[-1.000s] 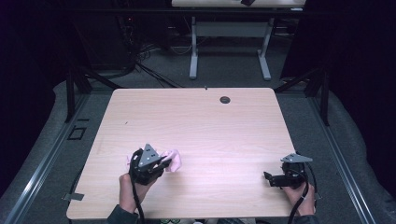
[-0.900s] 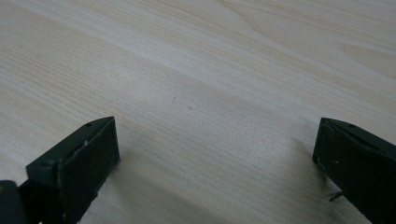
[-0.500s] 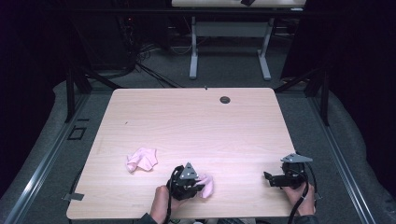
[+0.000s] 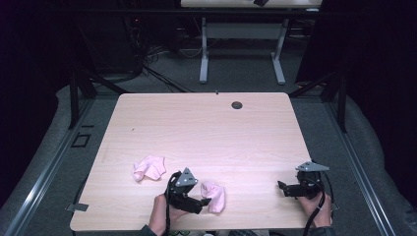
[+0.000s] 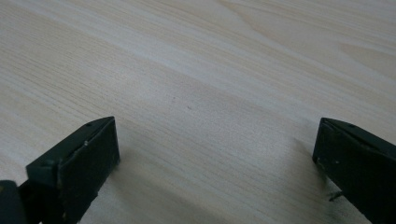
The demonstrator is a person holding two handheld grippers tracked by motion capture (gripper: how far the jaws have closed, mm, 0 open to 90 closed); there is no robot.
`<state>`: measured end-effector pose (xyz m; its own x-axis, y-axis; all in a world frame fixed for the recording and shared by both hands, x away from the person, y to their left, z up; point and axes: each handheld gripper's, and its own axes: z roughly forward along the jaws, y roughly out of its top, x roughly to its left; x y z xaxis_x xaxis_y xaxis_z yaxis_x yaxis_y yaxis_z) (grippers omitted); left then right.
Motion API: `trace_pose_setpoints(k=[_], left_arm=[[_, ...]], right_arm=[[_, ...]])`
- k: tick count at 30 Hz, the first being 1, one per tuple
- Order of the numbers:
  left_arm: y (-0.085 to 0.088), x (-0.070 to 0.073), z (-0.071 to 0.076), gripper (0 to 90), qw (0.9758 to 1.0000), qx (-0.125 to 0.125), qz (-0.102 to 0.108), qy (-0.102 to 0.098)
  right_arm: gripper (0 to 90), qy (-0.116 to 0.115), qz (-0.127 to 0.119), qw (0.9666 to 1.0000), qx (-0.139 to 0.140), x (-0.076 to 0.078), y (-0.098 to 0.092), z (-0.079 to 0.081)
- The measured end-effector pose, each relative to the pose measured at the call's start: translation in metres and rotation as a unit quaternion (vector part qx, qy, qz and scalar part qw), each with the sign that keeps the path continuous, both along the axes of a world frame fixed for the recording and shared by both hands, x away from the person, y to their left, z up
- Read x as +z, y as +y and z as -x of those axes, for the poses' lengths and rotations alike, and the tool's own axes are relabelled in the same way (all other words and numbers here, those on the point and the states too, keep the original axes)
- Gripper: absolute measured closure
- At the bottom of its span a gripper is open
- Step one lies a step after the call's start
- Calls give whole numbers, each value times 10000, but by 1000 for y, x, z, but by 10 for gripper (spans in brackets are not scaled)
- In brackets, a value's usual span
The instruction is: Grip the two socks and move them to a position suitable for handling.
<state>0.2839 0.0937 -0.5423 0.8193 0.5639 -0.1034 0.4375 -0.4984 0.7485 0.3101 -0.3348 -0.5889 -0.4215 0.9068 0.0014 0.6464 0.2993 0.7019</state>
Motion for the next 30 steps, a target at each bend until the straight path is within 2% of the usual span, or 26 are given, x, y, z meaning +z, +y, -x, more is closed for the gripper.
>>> trace_pose_setpoints(k=[3,5,9,12,14,17,21,22,23,24,25,30], left_arm=[[19,7,-5,148,9997,234,52,-72],[32,11,-9,93,9990,431,74,-88],[58,18,-19,10,9961,861,116,-175],[77,20,-27,0,9926,1187,114,-230],[92,18,-34,0,9887,1477,96,-234],[115,9,-47,0,9815,1912,49,-107],[135,-5,-58,7,9742,2251,-132,51],[138,-9,-60,42,9724,2330,-112,93],[139,-11,-61,54,9711,2381,-78,128],[142,-13,-63,80,9710,2381,-132,146],[143,-16,-65,110,9696,2438,-157,146],[144,-27,-71,220,9669,2519,-325,250]], right_arm=[[0,-1,-4,10000,1,0,0,0],[0,-3,-2,10000,1,0,0,0],[0,-3,1,10000,-1,0,0,0],[0,-11,-1,10000,-2,0,0,0],[0,-10,-2,10000,-7,0,0,0],[0,-10,0,10000,-8,0,0,0],[0,-7,-5,10000,-7,0,0,0],[0,-2,-5,10000,-4,0,0,0],[0,-8,-22,10000,-11,0,0,0],[0,-14,-30,10000,-10,0,0,0],[0,-12,-26,10000,-12,0,0,0],[0,-10,-28,10000,-13,0,0,0]])
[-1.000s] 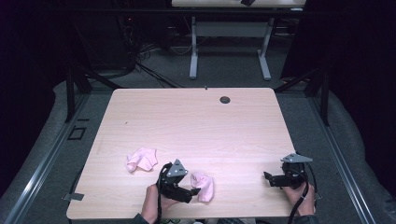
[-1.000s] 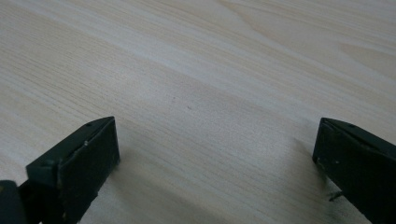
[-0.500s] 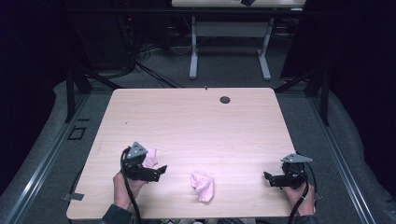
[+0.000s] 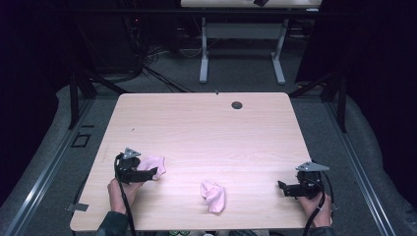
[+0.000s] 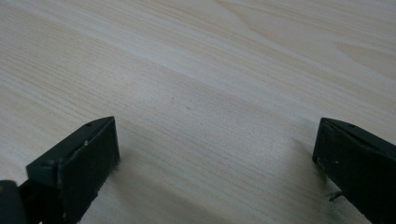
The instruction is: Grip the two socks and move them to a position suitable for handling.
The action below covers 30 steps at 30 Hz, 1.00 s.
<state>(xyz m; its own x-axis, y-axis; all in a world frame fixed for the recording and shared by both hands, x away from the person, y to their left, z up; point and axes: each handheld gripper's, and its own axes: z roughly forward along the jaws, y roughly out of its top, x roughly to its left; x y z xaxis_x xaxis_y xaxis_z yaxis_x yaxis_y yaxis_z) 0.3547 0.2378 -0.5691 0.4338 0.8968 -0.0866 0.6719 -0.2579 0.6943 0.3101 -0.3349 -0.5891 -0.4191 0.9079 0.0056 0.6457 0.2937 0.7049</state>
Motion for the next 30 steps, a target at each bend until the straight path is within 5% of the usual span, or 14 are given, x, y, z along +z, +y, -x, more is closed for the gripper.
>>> trace_pose_setpoints(k=[5,14,21,30], left_arm=[[-1,-6,-3,347,9998,19,-196,104],[0,-7,-3,534,9990,223,-397,-21],[4,-7,-4,779,9993,278,-234,-32],[3,-2,-3,818,9997,208,-86,-130]], right_arm=[[0,-8,-1,10000,-21,0,0,0],[0,-1,23,10000,-23,0,0,0],[0,-10,-2,10000,-17,0,0,0],[0,-9,-2,10000,-16,0,0,0]])
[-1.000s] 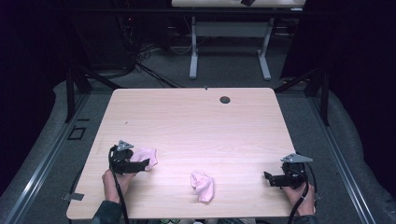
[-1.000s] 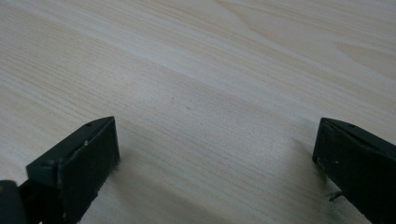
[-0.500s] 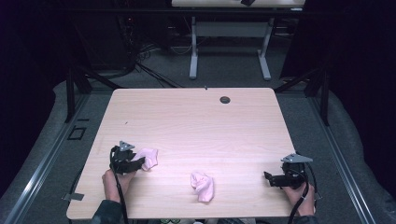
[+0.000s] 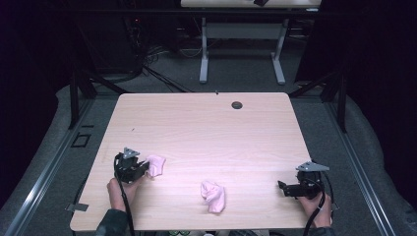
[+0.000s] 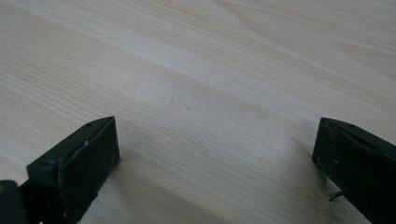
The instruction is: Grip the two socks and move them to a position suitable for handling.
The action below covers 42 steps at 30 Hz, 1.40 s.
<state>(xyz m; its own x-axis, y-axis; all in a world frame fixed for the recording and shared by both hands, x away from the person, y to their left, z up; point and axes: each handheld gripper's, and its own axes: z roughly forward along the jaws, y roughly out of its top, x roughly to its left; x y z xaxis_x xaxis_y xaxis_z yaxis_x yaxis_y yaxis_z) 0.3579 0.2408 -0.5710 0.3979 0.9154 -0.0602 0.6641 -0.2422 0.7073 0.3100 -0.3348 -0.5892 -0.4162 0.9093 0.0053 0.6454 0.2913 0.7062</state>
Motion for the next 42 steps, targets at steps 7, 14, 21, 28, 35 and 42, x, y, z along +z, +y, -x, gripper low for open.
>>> trace_pose_setpoints(k=[7,14,21,28,35,42], left_arm=[[-17,29,-2,820,9989,-237,174,-371],[-66,54,-16,817,9944,-830,255,-603],[-132,50,-32,814,9875,-1489,225,-470],[-180,25,-45,810,9810,-1930,159,-76],[-192,12,-50,572,9792,-2015,42,217],[-160,29,-33,204,9860,-1659,108,-120]], right_arm=[[0,-1,-1,10000,0,0,0,0],[0,0,1,10000,-4,0,0,0],[0,3,-1,10000,-1,0,0,0],[0,7,24,10000,-4,0,0,0],[2,-9,29,10000,-18,0,0,0],[0,-90,186,9998,1,2,5,2]])
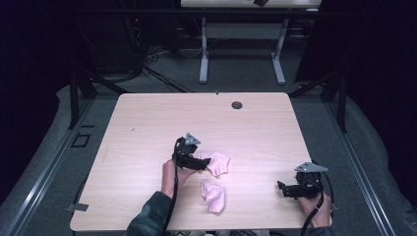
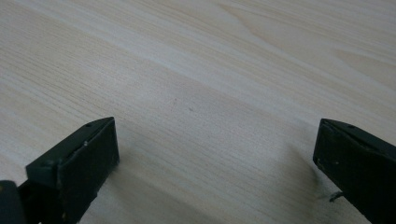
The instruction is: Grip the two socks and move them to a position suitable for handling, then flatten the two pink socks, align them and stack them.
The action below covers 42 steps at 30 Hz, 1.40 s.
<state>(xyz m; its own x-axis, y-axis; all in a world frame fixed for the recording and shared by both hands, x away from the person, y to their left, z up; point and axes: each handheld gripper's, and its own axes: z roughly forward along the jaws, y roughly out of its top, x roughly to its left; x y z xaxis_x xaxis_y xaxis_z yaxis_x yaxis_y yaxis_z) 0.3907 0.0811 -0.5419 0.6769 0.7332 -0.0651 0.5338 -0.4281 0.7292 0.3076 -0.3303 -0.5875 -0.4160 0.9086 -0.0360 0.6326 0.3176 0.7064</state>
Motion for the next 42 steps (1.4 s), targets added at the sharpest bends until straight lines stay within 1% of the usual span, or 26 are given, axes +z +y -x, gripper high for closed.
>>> trace_pose_setpoints(k=[2,3,5,7,10,12,14,16,17,18,20,21,23,24,27,28,30,31,32,33,34,36,38,39,40,42], left_arm=[[12,4,8,152,9999,82,52,-48],[19,6,12,158,9999,117,52,-77],[31,7,20,137,9997,207,57,-147],[42,7,27,99,9994,282,77,-172],[56,5,36,66,9990,379,111,-186],[62,3,42,60,9988,438,157,-162],[67,-2,48,61,9986,470,191,-120],[69,-6,51,66,9988,439,179,-81],[70,-8,52,68,9989,412,208,-30],[71,-10,54,72,9989,410,238,-10],[69,-14,57,85,9990,378,252,28],[68,-15,59,91,9992,326,244,23],[64,-17,61,101,9993,262,254,42],[63,-18,62,103,9994,237,267,31],[57,-22,63,108,9994,185,275,83],[55,-23,63,115,9994,155,280,93],[50,-23,65,124,9996,79,262,104],[46,-24,66,125,9997,34,226,80],[44,-24,67,138,9996,2,244,120],[40,-24,68,146,9997,-59,213,141],[38,-24,69,155,9996,-77,205,150],[33,-23,71,171,9993,-201,256,190],[26,-21,74,231,9987,-398,238,224],[22,-20,75,250,9980,-533,267,219],[19,-20,76,287,9976,-600,253,214],[12,-20,77,335,9965,-769,211,268]], right_arm=[[0,-12,-37,10000,28,0,1,0],[0,25,-121,9999,38,2,0,0],[0,-25,-536,9985,102,6,2,2],[0,-126,-725,9971,172,11,11,6],[0,-207,-793,9953,508,29,37,16],[0,-265,-846,9930,786,39,57,22],[0,-307,-852,9897,1110,46,79,30],[0,-297,-825,9876,1301,50,95,35],[2,-257,-746,9871,1395,52,104,37],[13,-229,-734,9862,1467,52,112,39],[43,-147,-704,9829,1696,51,126,42],[53,-90,-684,9822,1747,50,132,43],[99,-60,-692,9794,1894,48,143,46],[111,-39,-630,9797,1901,47,149,48],[146,-51,-647,9762,2067,46,161,54],[159,-51,-588,9758,2108,46,166,57],[212,-75,-594,9736,2205,45,173,60],[239,-88,-582,9735,2210,44,176,62],[266,-61,-599,9716,2288,42,181,63],[295,-39,-563,9712,2315,41,183,65],[332,-37,-518,9696,2390,39,188,67],[376,-54,-418,9688,2442,36,194,70],[428,5,-321,9676,2504,33,197,69],[459,23,-260,9679,2501,31,199,68],[477,56,-278,9686,2468,28,200,68],[512,110,-221,9677,2510,27,200,66]])
